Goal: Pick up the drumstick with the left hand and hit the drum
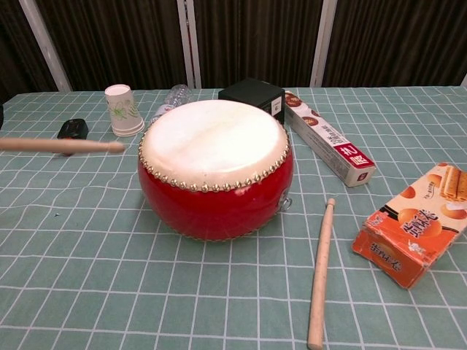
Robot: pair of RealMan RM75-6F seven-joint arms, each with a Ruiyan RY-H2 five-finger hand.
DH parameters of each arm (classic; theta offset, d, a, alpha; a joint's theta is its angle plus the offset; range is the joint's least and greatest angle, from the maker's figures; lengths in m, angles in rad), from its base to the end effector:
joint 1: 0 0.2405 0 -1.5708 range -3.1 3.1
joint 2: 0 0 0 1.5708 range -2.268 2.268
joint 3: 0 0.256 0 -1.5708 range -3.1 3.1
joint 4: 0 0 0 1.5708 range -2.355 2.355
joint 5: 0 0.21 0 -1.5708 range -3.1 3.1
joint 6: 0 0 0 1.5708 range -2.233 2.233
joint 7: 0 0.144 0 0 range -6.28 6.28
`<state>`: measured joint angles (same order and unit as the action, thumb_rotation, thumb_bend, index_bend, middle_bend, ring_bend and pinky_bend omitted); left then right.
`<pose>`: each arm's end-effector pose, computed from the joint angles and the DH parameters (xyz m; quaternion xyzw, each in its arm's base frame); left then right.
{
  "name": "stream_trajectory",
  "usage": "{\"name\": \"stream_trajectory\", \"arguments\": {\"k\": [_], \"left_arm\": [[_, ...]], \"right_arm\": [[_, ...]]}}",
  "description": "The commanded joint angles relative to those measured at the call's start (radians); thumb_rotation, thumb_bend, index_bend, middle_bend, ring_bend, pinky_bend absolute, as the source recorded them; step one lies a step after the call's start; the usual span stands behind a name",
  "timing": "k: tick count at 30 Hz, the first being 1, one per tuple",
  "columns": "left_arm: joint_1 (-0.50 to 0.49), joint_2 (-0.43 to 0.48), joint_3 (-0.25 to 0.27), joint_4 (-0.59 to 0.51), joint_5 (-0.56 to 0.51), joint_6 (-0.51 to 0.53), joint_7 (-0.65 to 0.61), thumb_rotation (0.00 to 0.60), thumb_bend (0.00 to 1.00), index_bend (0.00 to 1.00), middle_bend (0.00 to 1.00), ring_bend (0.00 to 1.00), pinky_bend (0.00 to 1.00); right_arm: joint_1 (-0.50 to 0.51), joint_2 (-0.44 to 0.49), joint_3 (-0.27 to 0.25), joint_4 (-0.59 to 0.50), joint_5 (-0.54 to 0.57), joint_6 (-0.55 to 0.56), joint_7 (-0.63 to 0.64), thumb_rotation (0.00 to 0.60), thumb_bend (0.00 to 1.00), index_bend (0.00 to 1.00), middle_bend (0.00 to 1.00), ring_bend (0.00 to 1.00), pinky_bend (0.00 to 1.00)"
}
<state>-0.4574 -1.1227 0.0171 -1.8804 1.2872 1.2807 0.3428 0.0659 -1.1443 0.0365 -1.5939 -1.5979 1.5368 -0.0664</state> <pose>-0.2167 0.2495 0.1059 -0.7047 -0.3656 -0.3469 0.4994 -0.3009 -0.1718 0.1521 0.6219 -0.3428 0.3954 0.5825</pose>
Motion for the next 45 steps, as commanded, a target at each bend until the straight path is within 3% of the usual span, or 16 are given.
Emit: {"name": "stream_trajectory", "arguments": {"k": [1, 4, 9, 15, 23, 29, 37, 41, 45], "left_arm": [[0.018, -0.030, 0.021, 0.048, -0.010, -0.033, -0.004, 0.600, 0.39, 0.73, 0.98, 0.91, 0.88], [0.020, -0.058, 0.026, 0.087, -0.029, -0.056, 0.011, 0.600, 0.39, 0.67, 0.91, 0.83, 0.80], [0.012, -0.107, 0.032, 0.131, -0.091, -0.103, 0.115, 0.600, 0.39, 0.55, 0.66, 0.60, 0.63], [0.008, -0.155, 0.026, 0.148, -0.146, -0.125, 0.190, 0.600, 0.34, 0.41, 0.47, 0.44, 0.51], [0.006, -0.145, 0.020, 0.123, -0.207, -0.131, 0.258, 0.600, 0.24, 0.28, 0.31, 0.27, 0.38], [0.012, -0.130, 0.015, 0.111, -0.188, -0.123, 0.234, 0.600, 0.21, 0.24, 0.27, 0.24, 0.34], [0.060, -0.052, 0.010, 0.051, -0.089, -0.034, 0.135, 0.600, 0.13, 0.19, 0.22, 0.19, 0.27], [0.114, -0.013, 0.014, 0.048, 0.030, 0.064, 0.006, 0.600, 0.07, 0.17, 0.20, 0.17, 0.26], [0.178, 0.016, 0.029, 0.091, 0.165, 0.194, -0.106, 0.600, 0.02, 0.05, 0.07, 0.05, 0.17]], "right_arm": [[0.000, 0.001, 0.001, -0.001, 0.001, -0.001, 0.001, 0.600, 0.25, 0.00, 0.00, 0.00, 0.12], [0.001, 0.001, 0.001, -0.001, 0.000, -0.001, 0.000, 0.600, 0.25, 0.00, 0.00, 0.00, 0.12], [0.000, 0.000, 0.001, -0.001, 0.001, 0.000, 0.000, 0.600, 0.25, 0.00, 0.00, 0.00, 0.12], [0.000, 0.002, 0.002, -0.001, 0.003, 0.000, 0.005, 0.600, 0.25, 0.00, 0.00, 0.00, 0.12], [-0.001, 0.003, 0.001, -0.002, 0.000, 0.001, 0.004, 0.600, 0.25, 0.00, 0.00, 0.00, 0.12], [0.000, 0.003, 0.000, -0.002, 0.002, -0.002, 0.003, 0.600, 0.25, 0.00, 0.00, 0.00, 0.12], [0.000, 0.007, -0.002, -0.006, 0.010, -0.012, -0.005, 0.600, 0.25, 0.00, 0.00, 0.00, 0.12], [0.000, 0.012, -0.003, -0.014, 0.016, -0.019, -0.007, 0.600, 0.25, 0.00, 0.00, 0.00, 0.12], [0.001, 0.011, -0.002, -0.010, 0.004, -0.011, 0.001, 0.600, 0.25, 0.00, 0.00, 0.00, 0.12]]}}
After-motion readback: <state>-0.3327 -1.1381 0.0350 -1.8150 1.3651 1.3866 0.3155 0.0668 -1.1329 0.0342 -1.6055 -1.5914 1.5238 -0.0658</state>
